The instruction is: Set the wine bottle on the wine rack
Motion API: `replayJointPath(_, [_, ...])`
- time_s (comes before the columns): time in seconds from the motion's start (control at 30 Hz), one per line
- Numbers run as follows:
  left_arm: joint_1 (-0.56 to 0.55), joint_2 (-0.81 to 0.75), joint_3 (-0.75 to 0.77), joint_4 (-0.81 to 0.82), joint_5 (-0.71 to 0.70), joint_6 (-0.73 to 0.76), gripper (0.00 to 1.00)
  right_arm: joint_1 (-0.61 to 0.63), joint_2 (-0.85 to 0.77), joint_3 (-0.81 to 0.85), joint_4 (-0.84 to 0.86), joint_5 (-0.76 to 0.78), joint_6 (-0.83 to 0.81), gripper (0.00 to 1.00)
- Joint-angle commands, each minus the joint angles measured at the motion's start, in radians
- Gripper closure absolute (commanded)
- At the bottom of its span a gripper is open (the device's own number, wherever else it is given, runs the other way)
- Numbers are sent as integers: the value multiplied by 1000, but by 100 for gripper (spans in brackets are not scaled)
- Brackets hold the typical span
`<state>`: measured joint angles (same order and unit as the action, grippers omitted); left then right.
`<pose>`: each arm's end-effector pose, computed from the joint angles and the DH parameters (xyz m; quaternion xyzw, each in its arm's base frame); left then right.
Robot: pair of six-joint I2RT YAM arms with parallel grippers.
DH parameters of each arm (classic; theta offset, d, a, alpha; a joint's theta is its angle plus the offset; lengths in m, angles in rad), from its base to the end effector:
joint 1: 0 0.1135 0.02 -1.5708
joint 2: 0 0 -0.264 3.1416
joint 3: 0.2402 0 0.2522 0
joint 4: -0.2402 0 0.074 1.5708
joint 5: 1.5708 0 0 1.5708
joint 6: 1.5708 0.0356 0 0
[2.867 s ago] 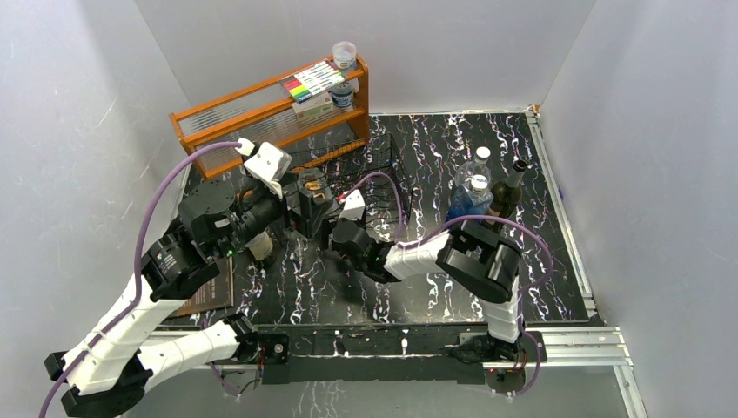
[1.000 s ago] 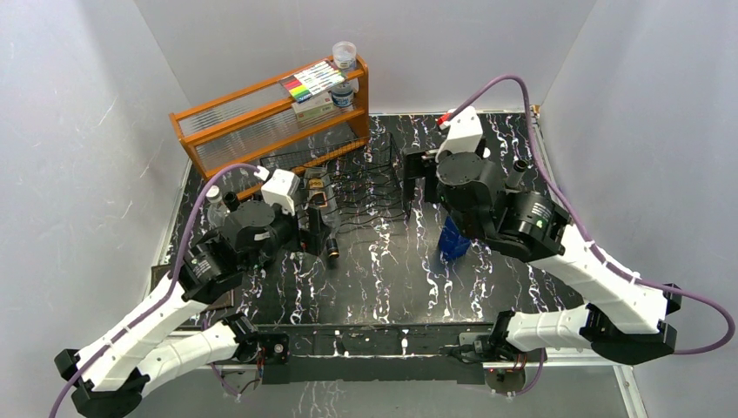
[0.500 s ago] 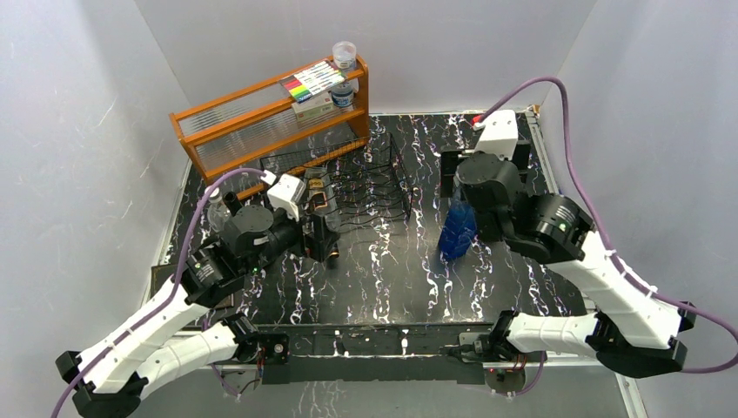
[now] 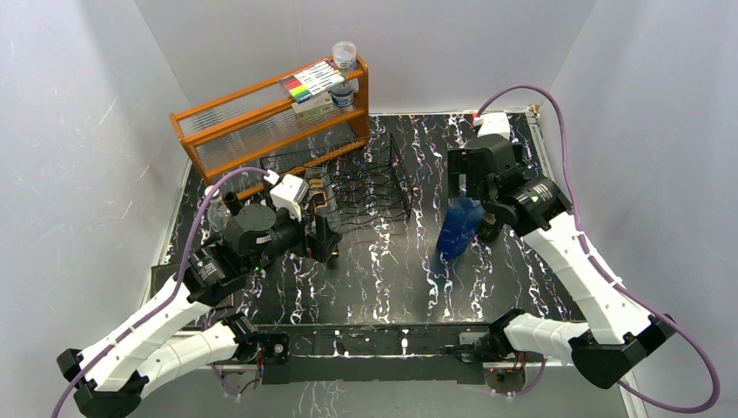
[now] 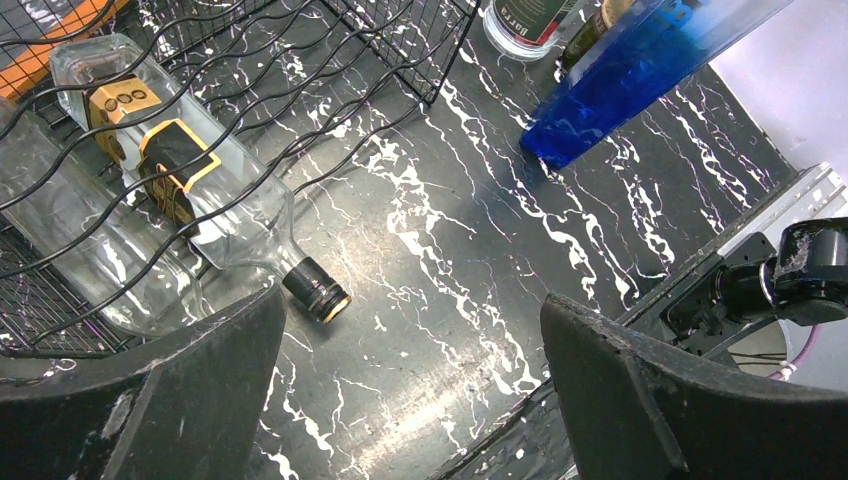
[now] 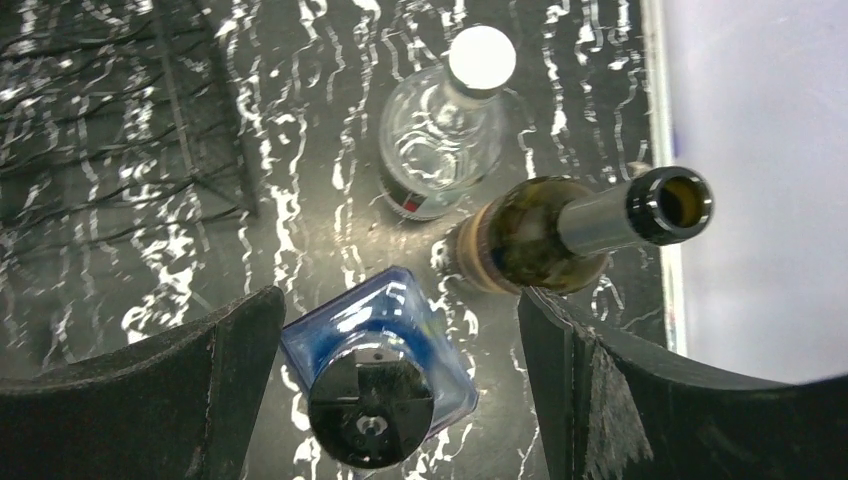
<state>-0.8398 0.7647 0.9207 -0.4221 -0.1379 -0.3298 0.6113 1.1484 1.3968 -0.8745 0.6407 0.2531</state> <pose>0.1155 -0.1215 0.3649 0.1595 0.7777 -0.2887 0.5352 0.1904 0.1074 0.4126 -0.0096 0.8572 -0.0738 0.5096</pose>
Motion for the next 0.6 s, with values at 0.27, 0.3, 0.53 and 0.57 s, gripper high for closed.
replayJointPath(0.27, [2,2,1,9,14,3,2,-40,-60,-66,57,-241,2,2])
replayJointPath(0.3, [2,1,0,9,14,3,2,-41,-62,-69,58,-241,3,2])
replayJointPath(0.53, [2,-3,0,6,15,-1,2,-44,-60,-92,60,-220,9,4])
replayJointPath(0.57, [2,-4,0,6,16,-2,2,-44,-60,-89,55,-224,9,4])
